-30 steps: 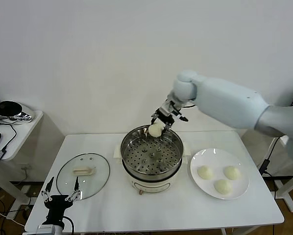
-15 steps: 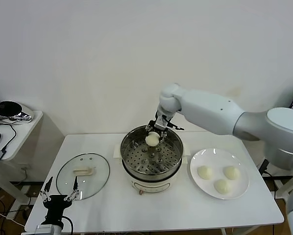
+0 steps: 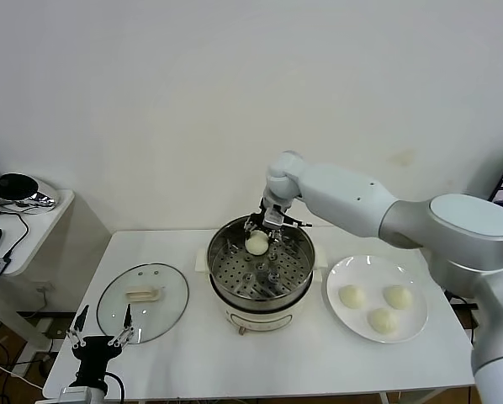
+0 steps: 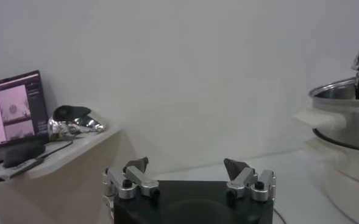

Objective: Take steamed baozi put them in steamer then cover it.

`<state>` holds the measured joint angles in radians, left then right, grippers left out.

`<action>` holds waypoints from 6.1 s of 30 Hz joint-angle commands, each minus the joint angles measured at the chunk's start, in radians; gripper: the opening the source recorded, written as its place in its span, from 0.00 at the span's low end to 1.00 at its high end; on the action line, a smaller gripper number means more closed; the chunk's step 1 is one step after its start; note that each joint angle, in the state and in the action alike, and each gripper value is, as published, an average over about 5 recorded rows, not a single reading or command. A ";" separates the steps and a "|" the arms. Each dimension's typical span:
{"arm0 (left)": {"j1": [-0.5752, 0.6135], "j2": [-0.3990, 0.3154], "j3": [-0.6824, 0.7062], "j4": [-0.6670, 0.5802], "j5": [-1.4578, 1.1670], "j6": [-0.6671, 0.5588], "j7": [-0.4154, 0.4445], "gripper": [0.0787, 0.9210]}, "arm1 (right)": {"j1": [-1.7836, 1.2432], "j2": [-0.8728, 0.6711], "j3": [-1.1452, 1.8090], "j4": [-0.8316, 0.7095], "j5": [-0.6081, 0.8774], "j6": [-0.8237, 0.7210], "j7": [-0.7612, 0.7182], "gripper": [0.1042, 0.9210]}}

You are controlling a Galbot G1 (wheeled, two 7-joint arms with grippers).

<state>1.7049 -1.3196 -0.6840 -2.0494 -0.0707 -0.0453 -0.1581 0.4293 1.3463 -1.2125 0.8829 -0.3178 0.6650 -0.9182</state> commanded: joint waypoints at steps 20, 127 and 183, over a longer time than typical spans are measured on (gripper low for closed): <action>-0.009 0.024 0.005 -0.013 -0.013 0.007 0.006 0.88 | 0.395 -0.657 -0.205 0.732 0.595 -1.012 -0.132 0.88; -0.017 0.057 -0.026 -0.035 -0.054 0.004 0.006 0.88 | 0.376 -0.402 -0.183 0.697 0.883 -1.176 0.034 0.58; -0.009 0.032 -0.028 -0.030 -0.028 -0.010 0.007 0.88 | 0.313 -0.326 -0.122 0.616 0.868 -1.346 -0.040 0.88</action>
<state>1.6938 -1.2875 -0.7117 -2.0791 -0.0991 -0.0553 -0.1513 0.5810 1.2324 -1.3239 1.3320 0.5995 -0.7113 -0.8146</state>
